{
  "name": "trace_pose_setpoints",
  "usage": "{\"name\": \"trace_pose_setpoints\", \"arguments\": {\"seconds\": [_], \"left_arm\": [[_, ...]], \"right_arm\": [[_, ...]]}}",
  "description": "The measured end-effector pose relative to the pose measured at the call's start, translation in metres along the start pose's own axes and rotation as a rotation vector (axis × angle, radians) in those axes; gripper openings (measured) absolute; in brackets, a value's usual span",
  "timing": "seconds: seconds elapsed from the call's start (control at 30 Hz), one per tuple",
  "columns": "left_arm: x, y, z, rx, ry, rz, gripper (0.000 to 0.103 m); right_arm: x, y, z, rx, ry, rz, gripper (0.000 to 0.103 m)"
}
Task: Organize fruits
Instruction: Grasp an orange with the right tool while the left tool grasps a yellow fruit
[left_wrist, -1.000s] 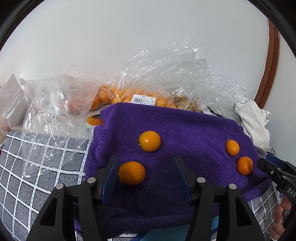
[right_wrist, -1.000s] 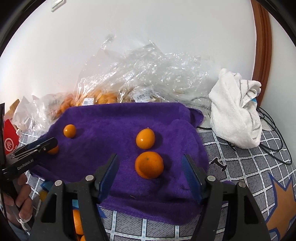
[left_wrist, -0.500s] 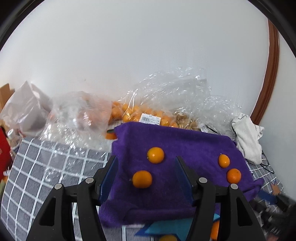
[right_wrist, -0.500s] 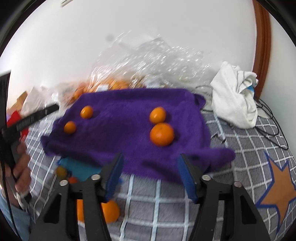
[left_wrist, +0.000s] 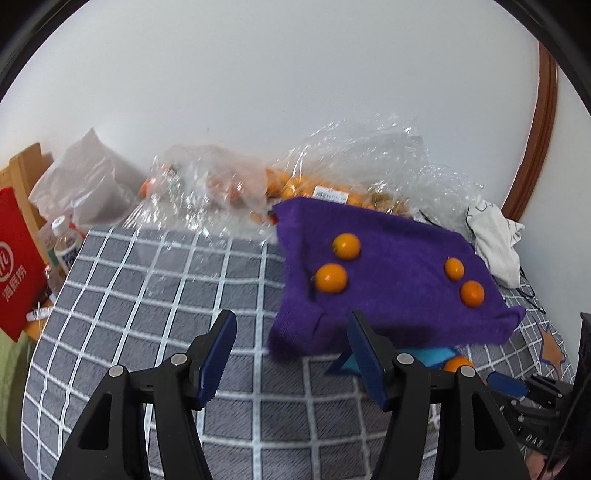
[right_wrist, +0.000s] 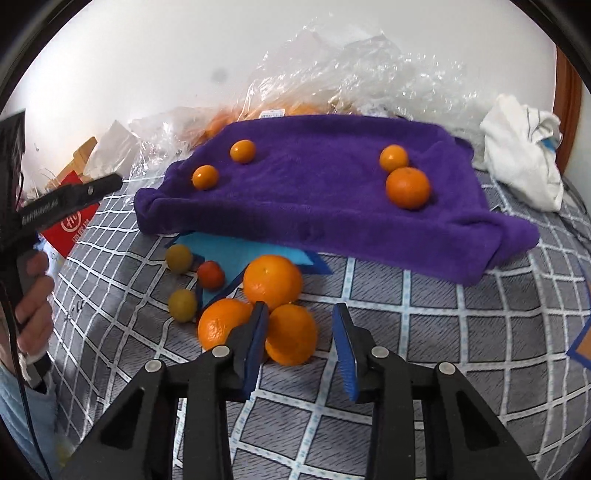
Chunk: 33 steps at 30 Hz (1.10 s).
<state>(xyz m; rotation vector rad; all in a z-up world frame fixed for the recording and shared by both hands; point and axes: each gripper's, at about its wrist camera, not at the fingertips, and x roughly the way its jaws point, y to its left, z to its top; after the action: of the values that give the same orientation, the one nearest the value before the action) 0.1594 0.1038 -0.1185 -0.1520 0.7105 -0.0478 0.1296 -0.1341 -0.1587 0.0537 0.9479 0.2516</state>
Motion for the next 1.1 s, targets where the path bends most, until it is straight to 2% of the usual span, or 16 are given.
{"name": "trace_pose_setpoints", "arguments": {"seconds": [0.17, 0.2, 0.33, 0.57, 0.97, 1.1], "left_arm": [[0.002, 0.008, -0.010, -0.017, 0.022, 0.002, 0.060], [0.002, 0.009, -0.012, -0.021, 0.025, -0.002, 0.060], [0.002, 0.008, -0.017, -0.026, 0.035, -0.014, 0.060], [0.004, -0.002, -0.021, 0.002, 0.059, -0.019, 0.060], [0.022, -0.026, -0.032, 0.047, 0.128, -0.078, 0.060], [0.027, -0.031, -0.038, 0.047, 0.148, -0.107, 0.060]], "right_arm": [[0.000, -0.001, 0.000, -0.002, 0.010, -0.011, 0.034], [0.001, -0.003, 0.000, 0.003, 0.017, -0.005, 0.029], [-0.001, -0.006, 0.000, 0.006, 0.013, 0.003, 0.029], [-0.019, -0.026, -0.004, 0.018, -0.030, -0.091, 0.029], [0.001, -0.029, -0.018, -0.025, 0.007, -0.092, 0.032], [-0.004, -0.033, -0.021, -0.008, -0.035, -0.116, 0.032]]}}
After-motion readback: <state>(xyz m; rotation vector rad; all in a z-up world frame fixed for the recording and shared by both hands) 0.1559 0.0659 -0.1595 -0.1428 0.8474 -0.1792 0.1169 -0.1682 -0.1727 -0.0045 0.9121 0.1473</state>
